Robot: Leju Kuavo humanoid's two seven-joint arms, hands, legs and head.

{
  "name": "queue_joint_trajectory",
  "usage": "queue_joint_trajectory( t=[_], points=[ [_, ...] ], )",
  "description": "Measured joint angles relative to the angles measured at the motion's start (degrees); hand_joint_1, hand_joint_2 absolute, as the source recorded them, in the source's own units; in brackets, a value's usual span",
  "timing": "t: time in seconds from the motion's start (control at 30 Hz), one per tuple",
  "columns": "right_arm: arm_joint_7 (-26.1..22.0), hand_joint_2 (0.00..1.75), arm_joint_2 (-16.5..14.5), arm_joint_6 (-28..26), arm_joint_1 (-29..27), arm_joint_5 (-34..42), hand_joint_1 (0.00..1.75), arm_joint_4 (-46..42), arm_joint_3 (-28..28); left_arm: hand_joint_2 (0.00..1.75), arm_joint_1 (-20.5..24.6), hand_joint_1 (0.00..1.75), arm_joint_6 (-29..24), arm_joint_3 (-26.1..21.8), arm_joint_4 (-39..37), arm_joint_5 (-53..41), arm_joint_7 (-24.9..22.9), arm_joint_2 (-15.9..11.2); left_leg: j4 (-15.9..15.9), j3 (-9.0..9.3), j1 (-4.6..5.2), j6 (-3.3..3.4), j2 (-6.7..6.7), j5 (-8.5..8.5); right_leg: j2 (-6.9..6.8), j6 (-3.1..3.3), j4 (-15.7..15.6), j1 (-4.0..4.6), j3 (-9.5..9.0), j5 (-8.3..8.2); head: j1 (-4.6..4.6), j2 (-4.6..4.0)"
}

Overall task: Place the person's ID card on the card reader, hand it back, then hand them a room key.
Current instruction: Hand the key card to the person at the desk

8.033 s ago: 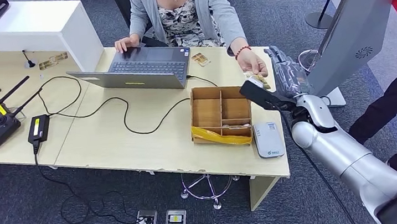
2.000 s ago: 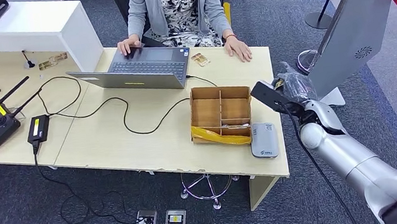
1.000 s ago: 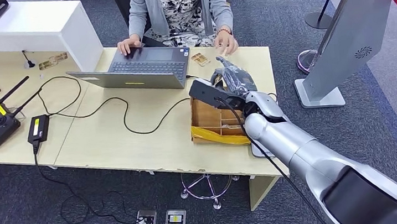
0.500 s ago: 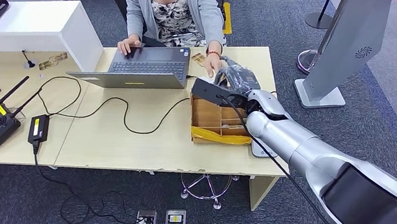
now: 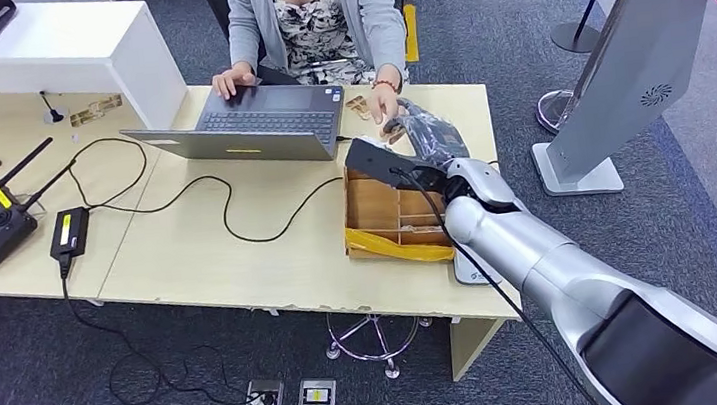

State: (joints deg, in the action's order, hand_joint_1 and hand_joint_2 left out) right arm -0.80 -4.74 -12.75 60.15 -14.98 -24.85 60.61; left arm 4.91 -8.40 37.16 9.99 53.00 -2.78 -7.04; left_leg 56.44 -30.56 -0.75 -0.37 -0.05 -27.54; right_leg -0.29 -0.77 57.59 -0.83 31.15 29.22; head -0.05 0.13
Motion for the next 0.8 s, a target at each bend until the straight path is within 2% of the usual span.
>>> queue_joint_trajectory(
  t=[0.2,0.33,0.47,0.6,0.8],
  points=[
    [-1.0,0.0,-0.5,-0.4,0.0,-0.6,0.0,0.0,0.0,0.0,0.0,0.0,-0.4,0.0,0.0,1.0,0.0,0.0,0.0,0.0,0.0,0.0,0.0,0.0,0.0,0.0,0.0,0.0,0.0,0.0,0.0,0.0],
    [-1.3,0.0,-0.5,-3.2,0.0,-1.4,0.0,-0.1,0.0,0.0,0.0,0.0,-0.9,0.1,0.0,2.0,0.0,0.1,0.0,0.0,0.0,0.0,0.0,0.0,-0.01,0.0,0.0,0.0,0.0,0.0,0.01,0.0],
    [-0.4,0.0,0.6,-4.2,-0.5,-1.5,0.0,-1.7,0.0,0.0,0.0,0.0,-1.2,0.3,0.0,2.7,-0.2,0.2,0.0,0.02,0.0,0.0,0.02,0.0,0.02,0.0,0.0,0.0,0.01,0.0,-0.01,0.0],
    [3.7,0.0,4.0,-3.7,-1.8,-2.0,0.0,-6.6,-0.1,0.0,-0.1,0.0,-1.2,0.5,0.0,3.3,-0.6,0.3,0.1,0.03,0.0,0.0,0.01,0.0,-0.01,0.0,0.0,0.0,0.0,0.0,0.0,0.0],
    [12.5,0.0,12.0,-3.7,-7.1,-4.8,0.0,-21.2,-0.5,0.0,-0.1,0.0,-1.0,1.2,0.0,4.6,-0.7,0.3,0.1,0.02,0.01,0.01,0.01,-0.01,0.01,-0.01,0.0,-0.01,0.0,-0.01,0.0,0.0]
  ],
)
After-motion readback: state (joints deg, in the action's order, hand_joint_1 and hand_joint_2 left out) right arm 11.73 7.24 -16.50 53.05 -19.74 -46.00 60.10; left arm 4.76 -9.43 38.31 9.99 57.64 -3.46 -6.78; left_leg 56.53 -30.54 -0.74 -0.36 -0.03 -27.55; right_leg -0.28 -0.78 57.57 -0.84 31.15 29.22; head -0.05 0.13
